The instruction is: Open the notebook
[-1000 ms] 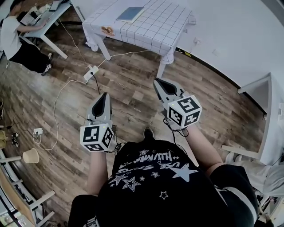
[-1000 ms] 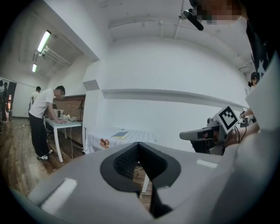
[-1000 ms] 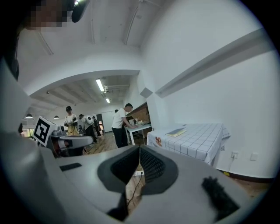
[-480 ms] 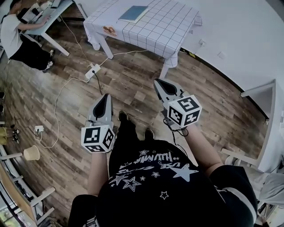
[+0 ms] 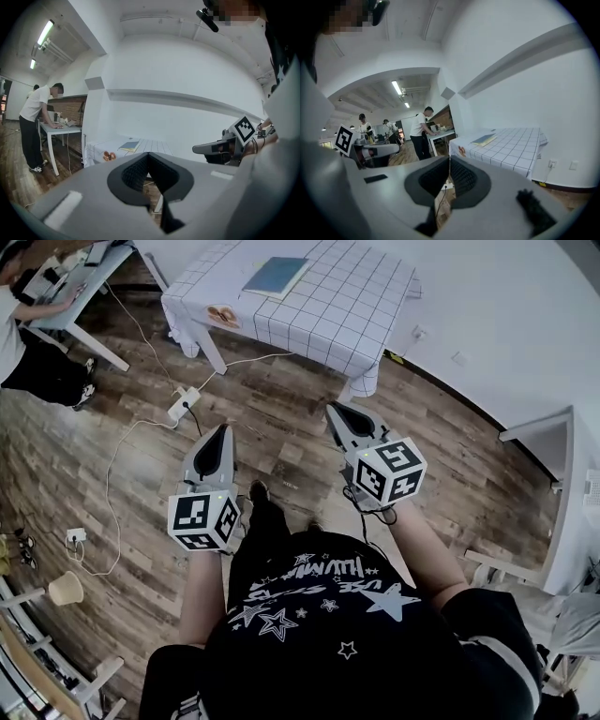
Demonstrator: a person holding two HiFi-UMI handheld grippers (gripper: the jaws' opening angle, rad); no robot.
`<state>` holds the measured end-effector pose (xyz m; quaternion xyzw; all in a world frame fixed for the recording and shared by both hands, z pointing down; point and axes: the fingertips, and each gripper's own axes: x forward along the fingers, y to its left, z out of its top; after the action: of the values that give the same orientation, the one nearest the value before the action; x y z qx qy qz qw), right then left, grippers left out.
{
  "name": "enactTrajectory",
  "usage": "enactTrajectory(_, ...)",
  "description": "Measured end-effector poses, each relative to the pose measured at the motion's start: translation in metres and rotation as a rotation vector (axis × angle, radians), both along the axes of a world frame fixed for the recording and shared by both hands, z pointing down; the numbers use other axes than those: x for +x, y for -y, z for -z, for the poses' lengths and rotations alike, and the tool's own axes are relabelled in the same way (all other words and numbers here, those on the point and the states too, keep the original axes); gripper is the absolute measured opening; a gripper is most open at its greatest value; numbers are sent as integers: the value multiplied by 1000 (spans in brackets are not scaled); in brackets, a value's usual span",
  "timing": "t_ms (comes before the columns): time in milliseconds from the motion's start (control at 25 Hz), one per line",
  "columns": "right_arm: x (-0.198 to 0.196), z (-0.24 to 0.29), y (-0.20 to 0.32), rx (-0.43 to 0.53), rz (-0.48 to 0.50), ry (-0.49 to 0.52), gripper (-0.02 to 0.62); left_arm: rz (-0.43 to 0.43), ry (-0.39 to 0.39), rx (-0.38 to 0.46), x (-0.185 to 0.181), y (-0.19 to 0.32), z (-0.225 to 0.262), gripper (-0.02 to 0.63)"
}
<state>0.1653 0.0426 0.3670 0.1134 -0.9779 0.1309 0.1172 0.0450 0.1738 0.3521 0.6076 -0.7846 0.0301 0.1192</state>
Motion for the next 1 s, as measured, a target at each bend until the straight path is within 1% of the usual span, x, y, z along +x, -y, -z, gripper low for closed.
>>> enactTrajectory(120,-23,1,10,6,-8,-1,18,-29,-3,-7,-18,14,-4,10)
enactTrajectory(280,-74,8,20,14,-28,-5,18,-51,-18,-7,-68,27,-3,11)
enactTrajectory(360,-94,10,23,16,-37,-8,17,-62,-24,-2,-87,33,-1,9)
enactTrajectory(600,-141,19,31,34,-91,-17,17,-98,-38,2,-138,40,0,9)
enactTrajectory(800,-172,19,34,39,-118,-27,18,-111,-53,13,-178,44,-1,11)
enactTrajectory(1000,-183,13,31,34,-158,-56,18,-162,-61,9,-196,50,-5,9)
